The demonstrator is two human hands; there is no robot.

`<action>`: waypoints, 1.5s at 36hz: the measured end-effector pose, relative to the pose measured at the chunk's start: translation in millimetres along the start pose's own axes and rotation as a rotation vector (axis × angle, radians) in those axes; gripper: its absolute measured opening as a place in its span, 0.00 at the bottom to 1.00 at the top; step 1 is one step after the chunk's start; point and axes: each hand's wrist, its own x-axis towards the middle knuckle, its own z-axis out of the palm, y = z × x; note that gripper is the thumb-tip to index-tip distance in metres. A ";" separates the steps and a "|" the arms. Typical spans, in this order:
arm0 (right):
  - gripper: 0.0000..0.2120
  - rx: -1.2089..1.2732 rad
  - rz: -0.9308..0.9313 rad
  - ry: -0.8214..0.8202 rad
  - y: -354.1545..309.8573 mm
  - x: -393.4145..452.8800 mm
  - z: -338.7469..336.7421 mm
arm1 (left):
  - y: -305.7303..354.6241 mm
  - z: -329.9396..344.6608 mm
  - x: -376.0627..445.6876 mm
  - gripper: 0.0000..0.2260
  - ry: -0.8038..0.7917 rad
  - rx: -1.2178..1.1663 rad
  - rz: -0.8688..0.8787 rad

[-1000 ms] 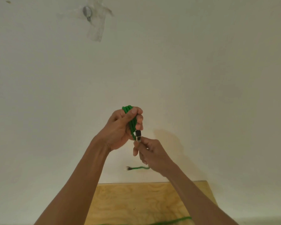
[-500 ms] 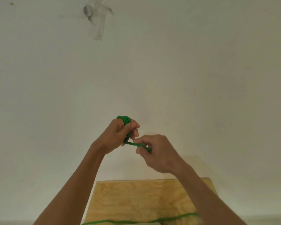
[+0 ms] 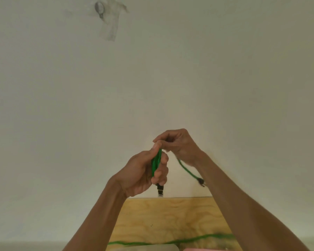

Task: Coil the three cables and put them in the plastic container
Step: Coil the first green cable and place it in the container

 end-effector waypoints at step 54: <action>0.08 -0.125 -0.070 -0.048 3.1 -37.3 34.4 | -2.4 -14.0 -10.8 0.30 0.214 0.204 -0.078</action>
